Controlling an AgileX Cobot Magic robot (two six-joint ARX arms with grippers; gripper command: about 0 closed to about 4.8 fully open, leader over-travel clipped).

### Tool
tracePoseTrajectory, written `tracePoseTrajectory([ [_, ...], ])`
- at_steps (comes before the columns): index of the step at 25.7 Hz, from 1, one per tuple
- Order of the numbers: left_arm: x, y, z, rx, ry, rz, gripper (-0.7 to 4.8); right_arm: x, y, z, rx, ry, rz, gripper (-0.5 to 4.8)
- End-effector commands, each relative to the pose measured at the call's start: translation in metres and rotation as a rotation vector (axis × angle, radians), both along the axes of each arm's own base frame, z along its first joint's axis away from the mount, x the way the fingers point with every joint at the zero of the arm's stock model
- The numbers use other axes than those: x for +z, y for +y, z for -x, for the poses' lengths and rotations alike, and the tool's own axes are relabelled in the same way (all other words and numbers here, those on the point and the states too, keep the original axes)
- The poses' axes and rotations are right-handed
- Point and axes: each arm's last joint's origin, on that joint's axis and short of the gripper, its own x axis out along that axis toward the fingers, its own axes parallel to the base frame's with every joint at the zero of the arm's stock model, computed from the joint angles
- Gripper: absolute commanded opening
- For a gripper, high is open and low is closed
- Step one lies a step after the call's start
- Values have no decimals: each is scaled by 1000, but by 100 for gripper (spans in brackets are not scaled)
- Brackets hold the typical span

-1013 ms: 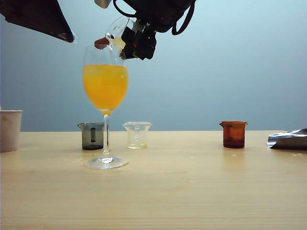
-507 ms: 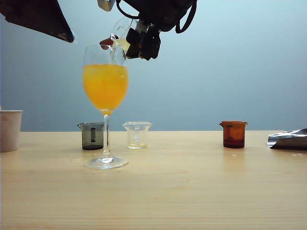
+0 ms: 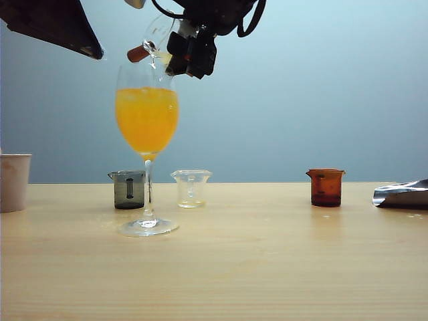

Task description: Pick up the third measuring cup from the left, pour the pineapple juice inside into the goblet, and finally put the measuring cup back in its original place.

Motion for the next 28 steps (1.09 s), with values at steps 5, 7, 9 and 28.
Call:
tracePoseTrajectory([
  [5,3,0,0,-1,-16,5,-6,9,0,2,-8,-67,20,165],
  [7,4,0,0,-1,-16,5,-6,9,1,3,-27,-75,24,165],
  [9,4,0,0,-2,-17,5,-6,9,1,3,-38,-87,37,165],
  [28,4,0,0,-13,-29,-12,-6,14,2,4,-47,-212,142,165],
])
